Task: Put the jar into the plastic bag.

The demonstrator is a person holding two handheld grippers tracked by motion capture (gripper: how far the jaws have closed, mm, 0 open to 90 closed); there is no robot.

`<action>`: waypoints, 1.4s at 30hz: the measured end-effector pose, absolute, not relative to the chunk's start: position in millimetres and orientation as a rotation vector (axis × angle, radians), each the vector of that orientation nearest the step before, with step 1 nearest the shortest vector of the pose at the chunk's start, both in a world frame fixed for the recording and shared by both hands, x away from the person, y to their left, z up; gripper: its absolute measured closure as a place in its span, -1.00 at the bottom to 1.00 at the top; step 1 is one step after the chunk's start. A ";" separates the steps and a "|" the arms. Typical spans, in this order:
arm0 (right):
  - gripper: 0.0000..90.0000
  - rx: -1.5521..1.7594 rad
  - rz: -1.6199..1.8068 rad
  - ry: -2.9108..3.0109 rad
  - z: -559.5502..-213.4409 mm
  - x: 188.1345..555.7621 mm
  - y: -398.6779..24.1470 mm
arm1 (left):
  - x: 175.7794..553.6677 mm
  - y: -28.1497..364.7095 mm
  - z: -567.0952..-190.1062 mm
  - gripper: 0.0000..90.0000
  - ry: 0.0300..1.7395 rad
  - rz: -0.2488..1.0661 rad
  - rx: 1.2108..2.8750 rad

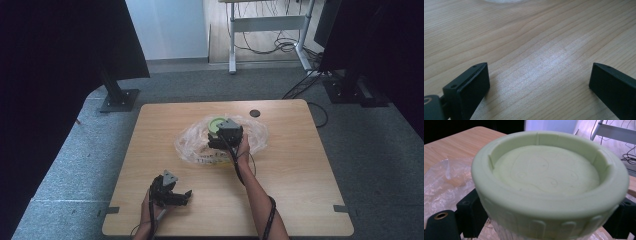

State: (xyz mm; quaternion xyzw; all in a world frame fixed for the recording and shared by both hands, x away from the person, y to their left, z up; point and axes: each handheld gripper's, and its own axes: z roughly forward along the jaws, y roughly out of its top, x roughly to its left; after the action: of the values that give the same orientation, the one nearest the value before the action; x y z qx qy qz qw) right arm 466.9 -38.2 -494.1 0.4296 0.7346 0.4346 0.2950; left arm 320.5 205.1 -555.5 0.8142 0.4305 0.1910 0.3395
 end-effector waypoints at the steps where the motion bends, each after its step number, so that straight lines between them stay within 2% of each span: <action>1: -0.75 1.142 1.153 1.956 -494.8 467.2 -38.3 | 320.5 205.0 -555.5 -0.94 1.120 0.498 2.120; 23: -0.78 1.221 1.178 1.944 -496.1 468.0 -52.5 | 320.4 204.8 -555.5 -0.94 1.119 0.499 2.120; 31: -0.97 1.256 1.218 1.911 -496.4 464.6 -53.1 | 320.5 204.9 -555.5 -0.94 1.120 0.498 2.120; 42: -0.99 1.246 1.256 1.892 -486.6 453.0 -57.3 | 320.5 204.9 -555.5 -0.94 1.119 0.497 2.122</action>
State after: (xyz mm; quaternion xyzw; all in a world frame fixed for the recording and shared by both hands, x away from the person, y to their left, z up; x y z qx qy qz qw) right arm 453.0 -57.3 -486.6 0.4628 0.7028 0.4667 0.2721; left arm 320.5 204.9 -555.5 0.8148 0.4296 0.1910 0.3392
